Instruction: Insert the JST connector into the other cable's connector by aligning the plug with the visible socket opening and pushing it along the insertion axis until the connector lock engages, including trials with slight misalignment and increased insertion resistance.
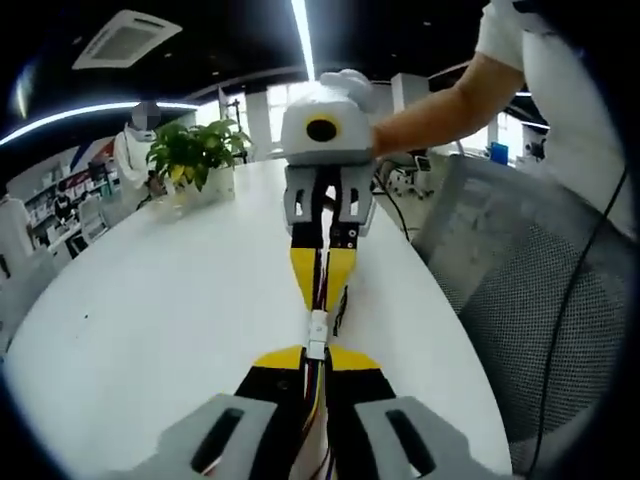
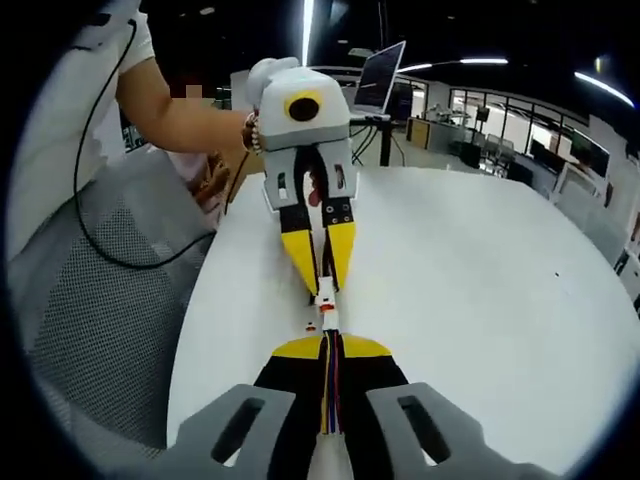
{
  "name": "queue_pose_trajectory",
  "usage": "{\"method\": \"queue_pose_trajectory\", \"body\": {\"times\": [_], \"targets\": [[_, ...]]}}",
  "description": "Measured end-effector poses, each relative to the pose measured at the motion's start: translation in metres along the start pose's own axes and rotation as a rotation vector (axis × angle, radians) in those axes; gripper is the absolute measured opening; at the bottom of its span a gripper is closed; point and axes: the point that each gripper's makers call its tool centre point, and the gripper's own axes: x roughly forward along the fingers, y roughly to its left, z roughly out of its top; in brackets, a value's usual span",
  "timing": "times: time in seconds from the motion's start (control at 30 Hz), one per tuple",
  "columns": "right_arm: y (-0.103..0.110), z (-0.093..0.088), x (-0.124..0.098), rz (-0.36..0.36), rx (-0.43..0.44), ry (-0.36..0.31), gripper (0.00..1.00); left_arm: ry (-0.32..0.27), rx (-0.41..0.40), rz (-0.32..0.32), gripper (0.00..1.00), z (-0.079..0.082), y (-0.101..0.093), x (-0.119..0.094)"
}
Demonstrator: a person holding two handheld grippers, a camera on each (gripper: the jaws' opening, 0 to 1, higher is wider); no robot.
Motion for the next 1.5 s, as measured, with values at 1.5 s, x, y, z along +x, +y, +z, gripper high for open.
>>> {"method": "queue_pose_trajectory", "body": {"times": [1.5], "targets": [[0.012,0.012,-0.006,0.01,-0.036,0.015,0.01,0.02,0.073,0.004,0.0,0.004,-0.009,-0.005]]}}
